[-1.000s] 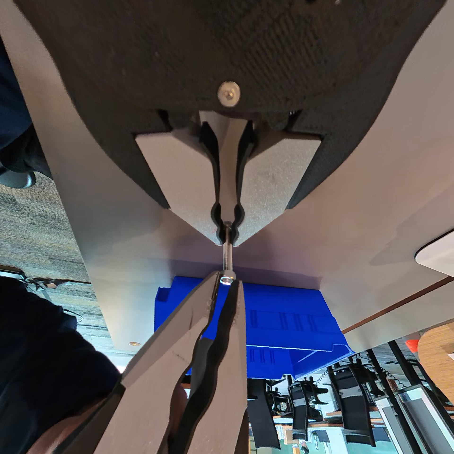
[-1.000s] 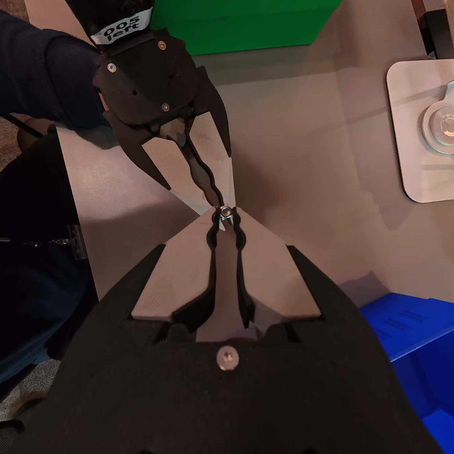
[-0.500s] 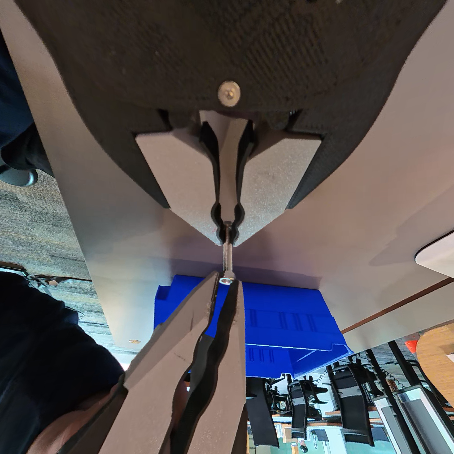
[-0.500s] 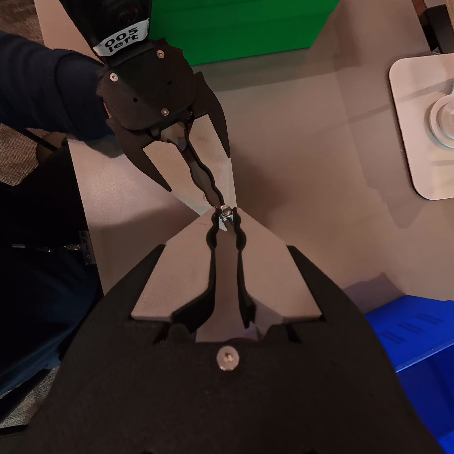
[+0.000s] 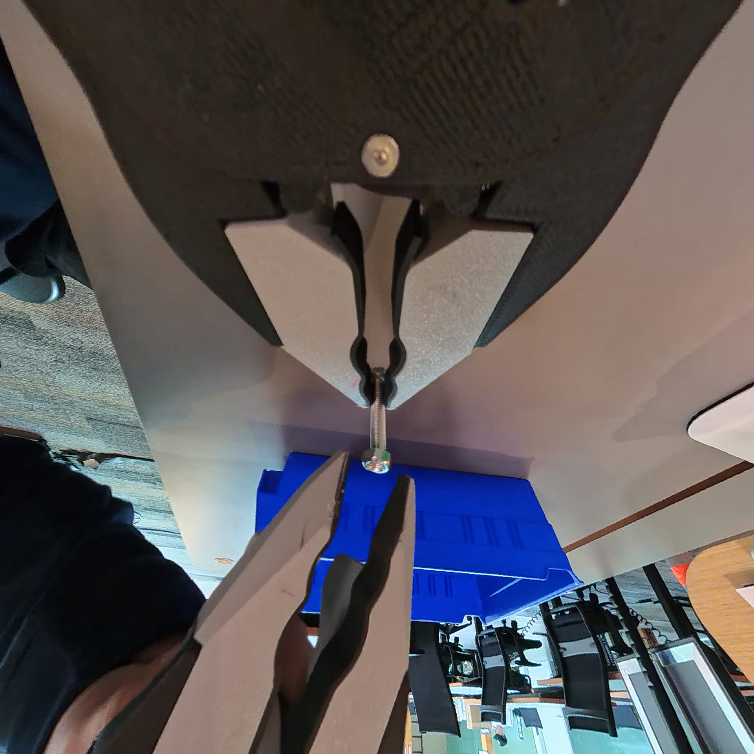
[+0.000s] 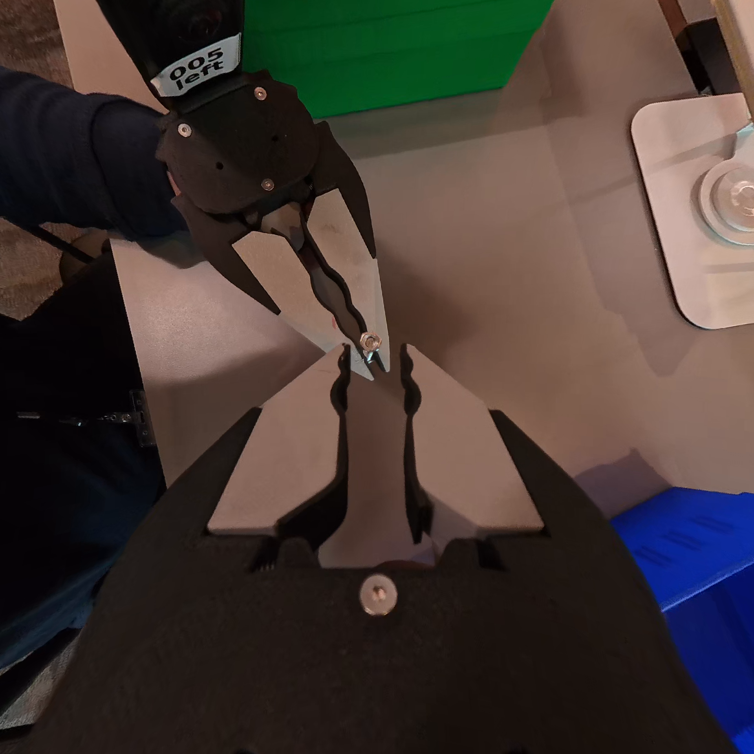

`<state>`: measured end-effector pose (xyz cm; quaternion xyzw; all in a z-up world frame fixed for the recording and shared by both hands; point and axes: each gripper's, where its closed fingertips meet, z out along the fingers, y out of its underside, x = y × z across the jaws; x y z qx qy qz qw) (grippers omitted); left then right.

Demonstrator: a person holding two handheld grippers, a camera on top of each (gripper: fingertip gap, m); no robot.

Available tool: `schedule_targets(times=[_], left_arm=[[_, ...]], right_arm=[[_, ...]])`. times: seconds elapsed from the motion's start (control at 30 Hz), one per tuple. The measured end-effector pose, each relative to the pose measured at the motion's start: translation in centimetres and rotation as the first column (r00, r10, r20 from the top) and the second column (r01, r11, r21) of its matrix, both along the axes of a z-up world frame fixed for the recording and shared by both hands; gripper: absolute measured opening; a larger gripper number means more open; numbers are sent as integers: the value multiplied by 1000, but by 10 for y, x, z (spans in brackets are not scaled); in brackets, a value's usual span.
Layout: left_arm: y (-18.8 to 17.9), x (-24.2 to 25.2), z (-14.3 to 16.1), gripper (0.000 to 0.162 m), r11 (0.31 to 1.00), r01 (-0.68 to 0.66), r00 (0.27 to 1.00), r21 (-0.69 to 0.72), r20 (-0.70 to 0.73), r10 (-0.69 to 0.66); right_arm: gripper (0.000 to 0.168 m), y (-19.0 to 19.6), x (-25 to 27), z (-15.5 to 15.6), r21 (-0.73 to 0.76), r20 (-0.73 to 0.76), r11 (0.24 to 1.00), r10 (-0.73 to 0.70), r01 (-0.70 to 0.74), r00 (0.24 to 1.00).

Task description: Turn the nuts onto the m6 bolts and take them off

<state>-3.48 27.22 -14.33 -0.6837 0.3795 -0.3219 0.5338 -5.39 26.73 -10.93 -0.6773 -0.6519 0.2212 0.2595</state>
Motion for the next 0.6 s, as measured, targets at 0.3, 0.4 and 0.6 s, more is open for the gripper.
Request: schedule_targets(times=[0.3, 0.4, 0.6], left_arm=[[0, -4, 7, 2, 1000, 8, 999, -14, 53, -7], [2, -9, 10, 2, 1000, -1, 997, -22, 71, 3], [2, -14, 13, 2, 999, 11, 996, -34, 89, -8]], right_arm=[[32, -5, -3, 29, -28, -419, 1000, -16, 5, 908], [32, -6, -6, 32, -47, -552, 999, -25, -1, 834], [35, -3, -8, 21, -32, -616, 999, -28, 11, 787]])
